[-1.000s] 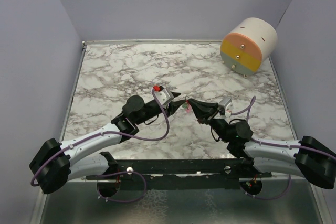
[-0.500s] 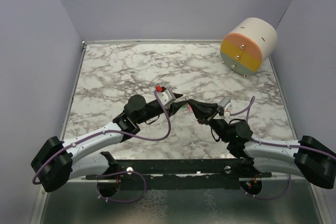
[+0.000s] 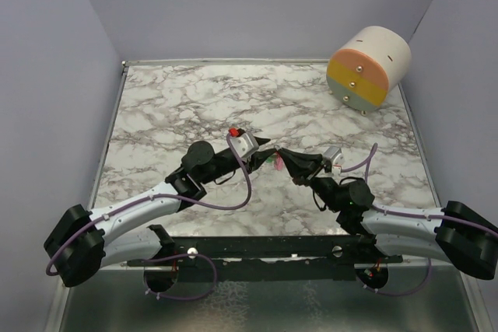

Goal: Put the keys on the keyring

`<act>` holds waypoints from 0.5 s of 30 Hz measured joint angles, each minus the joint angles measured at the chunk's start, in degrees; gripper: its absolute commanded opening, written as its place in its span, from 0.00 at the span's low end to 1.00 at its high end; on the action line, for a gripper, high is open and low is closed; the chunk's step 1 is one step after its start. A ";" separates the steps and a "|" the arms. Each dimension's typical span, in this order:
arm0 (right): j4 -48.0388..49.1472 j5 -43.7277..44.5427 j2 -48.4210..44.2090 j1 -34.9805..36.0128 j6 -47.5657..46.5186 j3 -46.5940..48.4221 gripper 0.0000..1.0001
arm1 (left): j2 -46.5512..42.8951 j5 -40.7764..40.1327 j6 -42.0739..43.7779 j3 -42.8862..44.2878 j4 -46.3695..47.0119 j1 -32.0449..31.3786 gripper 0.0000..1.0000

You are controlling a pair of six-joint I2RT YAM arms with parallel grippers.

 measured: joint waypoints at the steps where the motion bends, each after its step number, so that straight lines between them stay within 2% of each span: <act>1: 0.00 -0.04 0.04 0.00 0.00 -0.07 0.01 | -0.26 0.00 0.00 0.00 0.07 0.00 0.36; 15: -0.15 -1.55 0.28 0.00 0.00 -0.26 0.01 | -0.42 0.00 0.04 0.00 0.42 0.00 0.37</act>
